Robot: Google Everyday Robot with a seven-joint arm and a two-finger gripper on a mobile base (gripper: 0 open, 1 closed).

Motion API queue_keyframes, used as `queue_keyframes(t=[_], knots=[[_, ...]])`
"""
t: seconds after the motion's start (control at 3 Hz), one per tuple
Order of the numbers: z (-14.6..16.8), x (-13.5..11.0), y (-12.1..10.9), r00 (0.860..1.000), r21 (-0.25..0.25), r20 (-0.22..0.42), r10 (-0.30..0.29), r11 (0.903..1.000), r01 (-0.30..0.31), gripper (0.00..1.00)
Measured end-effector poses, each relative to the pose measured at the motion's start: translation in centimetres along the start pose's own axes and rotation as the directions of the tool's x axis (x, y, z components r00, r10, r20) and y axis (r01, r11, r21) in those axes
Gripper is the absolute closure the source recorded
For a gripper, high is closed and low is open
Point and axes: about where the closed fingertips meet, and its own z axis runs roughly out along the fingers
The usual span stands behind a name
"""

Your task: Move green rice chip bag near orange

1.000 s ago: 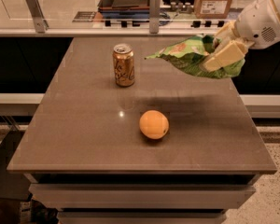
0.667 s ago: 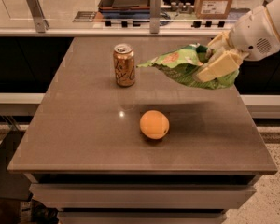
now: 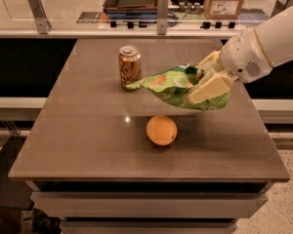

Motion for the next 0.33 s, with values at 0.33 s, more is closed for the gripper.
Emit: queue_keyframes(t=[0.33], knots=[[0.23,-0.07,0.14,1.000,-0.004,-0.002,-0.002,1.0000,0.002,0.84]])
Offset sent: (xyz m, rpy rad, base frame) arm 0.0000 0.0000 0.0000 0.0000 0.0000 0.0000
